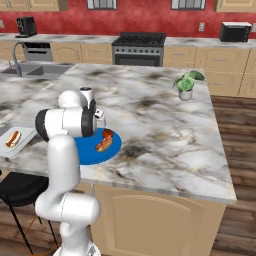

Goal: Place one cooked food and one vegetable from the large plate to each tupperware container.

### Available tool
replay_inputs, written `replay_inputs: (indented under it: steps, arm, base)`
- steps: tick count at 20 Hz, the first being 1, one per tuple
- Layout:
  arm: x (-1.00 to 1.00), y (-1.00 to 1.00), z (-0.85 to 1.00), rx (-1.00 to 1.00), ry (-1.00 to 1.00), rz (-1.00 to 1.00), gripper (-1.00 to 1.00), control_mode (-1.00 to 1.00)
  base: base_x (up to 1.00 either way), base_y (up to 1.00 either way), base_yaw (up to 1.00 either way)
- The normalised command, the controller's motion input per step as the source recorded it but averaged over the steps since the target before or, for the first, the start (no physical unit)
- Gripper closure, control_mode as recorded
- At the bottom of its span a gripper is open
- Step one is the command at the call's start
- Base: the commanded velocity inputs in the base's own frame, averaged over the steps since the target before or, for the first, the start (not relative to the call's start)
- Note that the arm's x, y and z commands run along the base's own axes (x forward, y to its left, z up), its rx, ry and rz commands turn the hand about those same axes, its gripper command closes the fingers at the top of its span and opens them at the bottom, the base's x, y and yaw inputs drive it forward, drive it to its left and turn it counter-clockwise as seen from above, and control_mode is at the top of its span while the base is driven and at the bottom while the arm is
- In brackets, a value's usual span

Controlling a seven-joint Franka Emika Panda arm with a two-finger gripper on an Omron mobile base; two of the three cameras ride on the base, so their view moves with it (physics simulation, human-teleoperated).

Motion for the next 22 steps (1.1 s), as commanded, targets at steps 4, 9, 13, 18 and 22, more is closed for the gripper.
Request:
replay_inputs:
  steps: [4,9,13,18,22]
  arm:
    - [0.01,0.03,-0.27,0.0,0.0,0.01,1.0,-1.0]
    - [0.0,0.0,-0.11,0.0,0.0,0.01,1.0,-1.0]
    - [-0.17,0.0,-0.02,0.0,0.0,0.01,1.0,-1.0]
    - [-0.87,0.0,0.2,0.0,-0.03,0.0,1.0,-1.0]
    - [-1.0,0.0,0.5,0.0,-0.06,0.0,1.0,-1.0]
  base:
    - [0.0,0.0,0.0]
    - [0.0,0.0,0.0]
    - [0.0,0.0,0.0]
    - [0.0,0.0,0.0]
    - [0.0,0.0,0.0]
